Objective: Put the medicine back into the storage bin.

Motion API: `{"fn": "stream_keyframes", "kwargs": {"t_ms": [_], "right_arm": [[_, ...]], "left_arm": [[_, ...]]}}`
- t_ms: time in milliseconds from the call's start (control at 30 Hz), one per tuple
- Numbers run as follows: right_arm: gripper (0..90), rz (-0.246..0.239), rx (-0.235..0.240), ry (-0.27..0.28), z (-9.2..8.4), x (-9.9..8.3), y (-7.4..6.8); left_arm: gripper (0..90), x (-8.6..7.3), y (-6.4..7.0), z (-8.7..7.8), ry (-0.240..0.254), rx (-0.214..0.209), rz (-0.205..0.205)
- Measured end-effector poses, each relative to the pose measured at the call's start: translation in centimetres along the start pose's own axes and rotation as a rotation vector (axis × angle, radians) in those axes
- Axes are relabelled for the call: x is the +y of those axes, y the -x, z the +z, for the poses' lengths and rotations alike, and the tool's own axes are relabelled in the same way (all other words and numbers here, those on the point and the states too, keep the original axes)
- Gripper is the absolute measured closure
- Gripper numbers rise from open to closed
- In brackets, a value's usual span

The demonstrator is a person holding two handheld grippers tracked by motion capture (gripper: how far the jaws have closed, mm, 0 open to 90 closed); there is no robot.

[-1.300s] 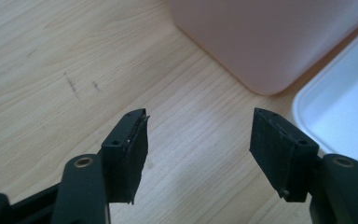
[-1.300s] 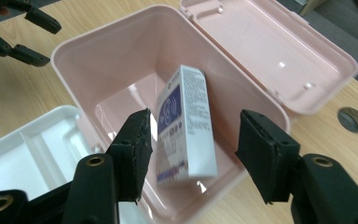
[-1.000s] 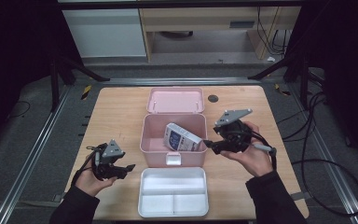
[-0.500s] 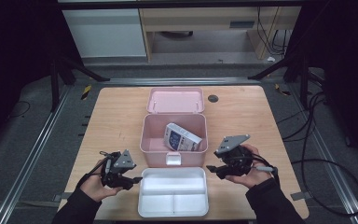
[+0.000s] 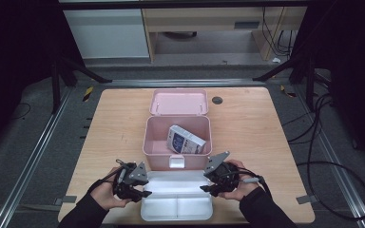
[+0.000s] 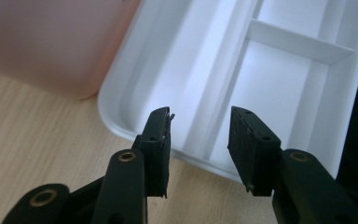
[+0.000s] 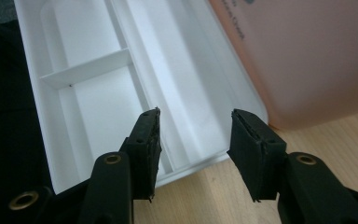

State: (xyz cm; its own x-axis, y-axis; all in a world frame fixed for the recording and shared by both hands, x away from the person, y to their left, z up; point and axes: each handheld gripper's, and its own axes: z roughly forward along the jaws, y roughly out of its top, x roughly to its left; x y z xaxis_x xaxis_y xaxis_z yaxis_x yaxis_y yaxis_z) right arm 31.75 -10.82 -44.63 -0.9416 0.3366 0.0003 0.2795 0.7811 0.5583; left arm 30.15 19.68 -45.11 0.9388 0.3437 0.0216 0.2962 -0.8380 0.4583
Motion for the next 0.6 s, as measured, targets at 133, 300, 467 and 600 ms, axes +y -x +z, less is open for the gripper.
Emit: {"fn": "stream_keyframes", "kwargs": {"t_ms": [133,300,467,600], "right_arm": [[59.6,-0.012,0.023,-0.034,0.8,-0.1,-0.2],[63.4,-0.030,0.056,-0.087,1.7,-0.2,-0.4],[66.5,-0.063,0.075,-0.146,2.7,-0.2,-0.8],[70.6,-0.082,0.080,-0.180,3.2,-0.1,-1.0]], "left_arm": [[62.8,0.3,0.3,0.8,-0.045,-0.011,0.029],[65.8,0.5,0.4,1.6,-0.085,-0.023,0.060],[69.4,0.6,0.4,2.2,-0.121,-0.038,0.071],[72.0,0.7,0.6,2.7,-0.154,-0.049,0.092]]}}
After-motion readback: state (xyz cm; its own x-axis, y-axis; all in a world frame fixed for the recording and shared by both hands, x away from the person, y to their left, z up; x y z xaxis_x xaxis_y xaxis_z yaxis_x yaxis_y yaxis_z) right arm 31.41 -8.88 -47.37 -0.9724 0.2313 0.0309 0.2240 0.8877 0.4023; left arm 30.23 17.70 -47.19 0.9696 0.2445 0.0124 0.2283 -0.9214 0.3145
